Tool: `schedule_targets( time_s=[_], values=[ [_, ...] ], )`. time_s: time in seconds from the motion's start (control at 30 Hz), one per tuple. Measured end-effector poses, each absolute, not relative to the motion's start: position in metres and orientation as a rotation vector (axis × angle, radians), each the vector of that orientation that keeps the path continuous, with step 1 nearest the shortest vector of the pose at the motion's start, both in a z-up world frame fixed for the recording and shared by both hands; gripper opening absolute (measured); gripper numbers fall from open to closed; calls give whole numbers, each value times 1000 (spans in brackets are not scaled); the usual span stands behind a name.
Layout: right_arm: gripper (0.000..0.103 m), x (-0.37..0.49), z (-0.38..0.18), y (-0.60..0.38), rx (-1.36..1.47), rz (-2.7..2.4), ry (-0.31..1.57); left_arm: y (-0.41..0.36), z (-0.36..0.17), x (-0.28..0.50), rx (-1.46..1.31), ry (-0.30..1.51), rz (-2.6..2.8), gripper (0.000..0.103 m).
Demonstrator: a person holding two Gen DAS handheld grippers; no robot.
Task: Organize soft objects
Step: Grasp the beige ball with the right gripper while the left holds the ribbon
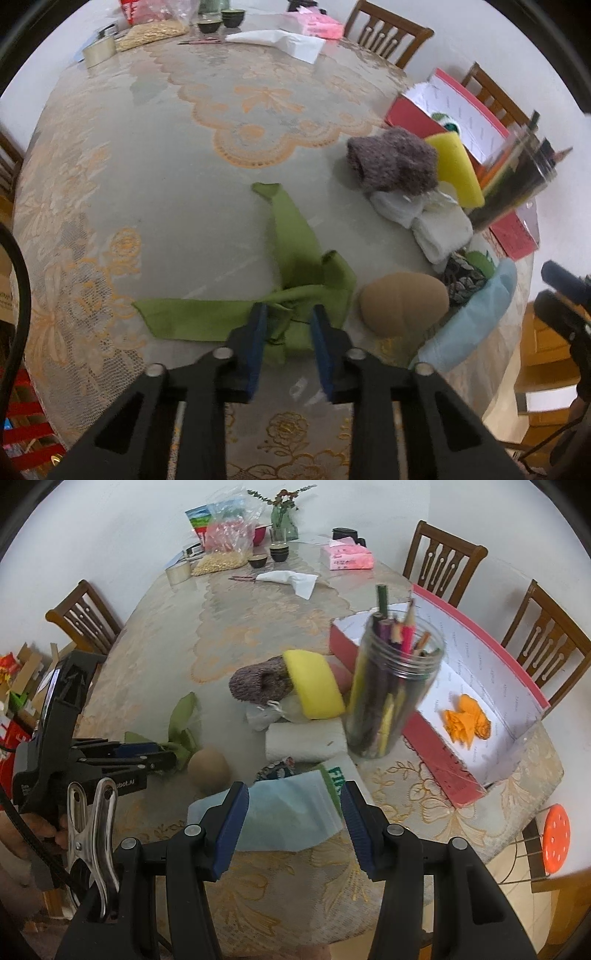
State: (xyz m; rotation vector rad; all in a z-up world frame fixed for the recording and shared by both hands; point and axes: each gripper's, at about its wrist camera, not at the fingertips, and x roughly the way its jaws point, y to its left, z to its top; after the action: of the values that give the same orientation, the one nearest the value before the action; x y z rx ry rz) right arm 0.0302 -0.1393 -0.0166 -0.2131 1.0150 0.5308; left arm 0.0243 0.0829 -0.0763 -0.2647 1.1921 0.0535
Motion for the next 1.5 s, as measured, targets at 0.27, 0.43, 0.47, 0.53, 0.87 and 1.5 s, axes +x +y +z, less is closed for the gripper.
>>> schedule_targets(
  time_s=[0.27, 0.43, 0.47, 0.53, 0.87, 1.5],
  values=[
    [53, 33, -30, -118, -224, 582, 1055, 94, -75, 16, -329, 1171, 50, 12],
    [53, 37, -38, -100, -235, 635, 1073, 101, -69, 9, -333, 1160, 59, 11],
    [53, 39, -40, -95, -242, 645, 1074, 102, -68, 8, -336, 1162, 56, 11],
    [53, 40, -42, -86, -256, 661, 1073, 105, -68, 6, -343, 1169, 49, 11],
    [53, 44, -68, -51, -336, 715, 1088, 113, -58, -4, -333, 1164, 71, 24],
    [31, 43, -37, -72, -305, 691, 1013, 97, -67, 12, -380, 1181, 50, 43]
  ],
)
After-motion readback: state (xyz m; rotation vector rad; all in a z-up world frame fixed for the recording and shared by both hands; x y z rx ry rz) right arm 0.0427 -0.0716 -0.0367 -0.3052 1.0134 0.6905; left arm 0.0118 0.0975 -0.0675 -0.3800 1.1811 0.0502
